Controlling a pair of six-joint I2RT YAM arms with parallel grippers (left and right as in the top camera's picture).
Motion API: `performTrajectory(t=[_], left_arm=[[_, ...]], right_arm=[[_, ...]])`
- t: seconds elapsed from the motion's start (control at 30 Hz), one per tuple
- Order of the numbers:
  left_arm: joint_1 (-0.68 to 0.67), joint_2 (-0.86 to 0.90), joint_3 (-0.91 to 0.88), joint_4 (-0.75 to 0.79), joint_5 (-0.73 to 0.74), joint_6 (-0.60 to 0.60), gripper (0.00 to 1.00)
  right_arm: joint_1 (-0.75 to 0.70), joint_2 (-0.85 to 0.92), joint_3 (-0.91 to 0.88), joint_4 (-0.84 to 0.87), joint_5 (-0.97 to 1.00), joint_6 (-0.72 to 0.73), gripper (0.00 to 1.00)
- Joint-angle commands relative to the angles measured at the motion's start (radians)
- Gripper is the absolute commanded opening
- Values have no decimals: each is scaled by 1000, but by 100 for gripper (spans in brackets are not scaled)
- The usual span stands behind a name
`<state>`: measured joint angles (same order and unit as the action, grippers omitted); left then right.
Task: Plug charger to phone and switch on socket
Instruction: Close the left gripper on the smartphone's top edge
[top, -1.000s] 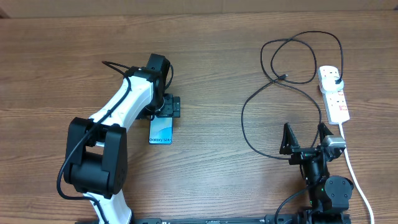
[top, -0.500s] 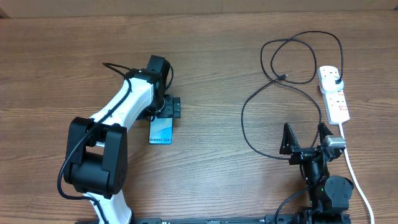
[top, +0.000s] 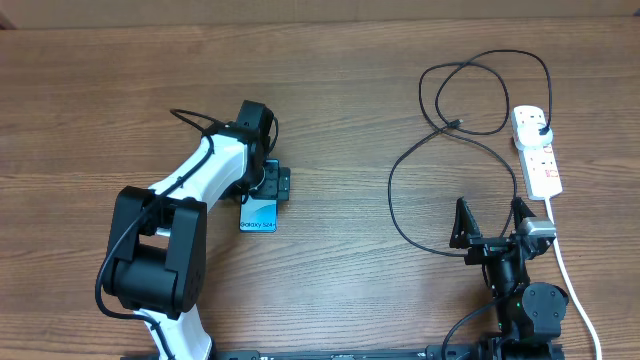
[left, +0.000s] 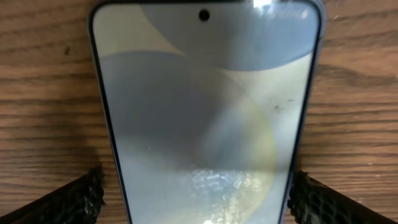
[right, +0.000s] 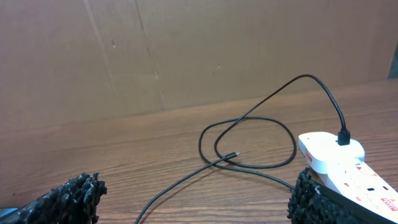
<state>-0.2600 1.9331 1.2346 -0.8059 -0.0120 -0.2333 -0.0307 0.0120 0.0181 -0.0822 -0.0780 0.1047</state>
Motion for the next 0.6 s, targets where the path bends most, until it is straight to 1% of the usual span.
performTrajectory(t=[0.0,0.57], left_arm=[[5,9,-36,23,8,-14,99],[4,9,-58,55,20,-14,100]], right_arm=[[5,-9,-10,3,6,3,100],[5,-9,-10,3,6,3,100]])
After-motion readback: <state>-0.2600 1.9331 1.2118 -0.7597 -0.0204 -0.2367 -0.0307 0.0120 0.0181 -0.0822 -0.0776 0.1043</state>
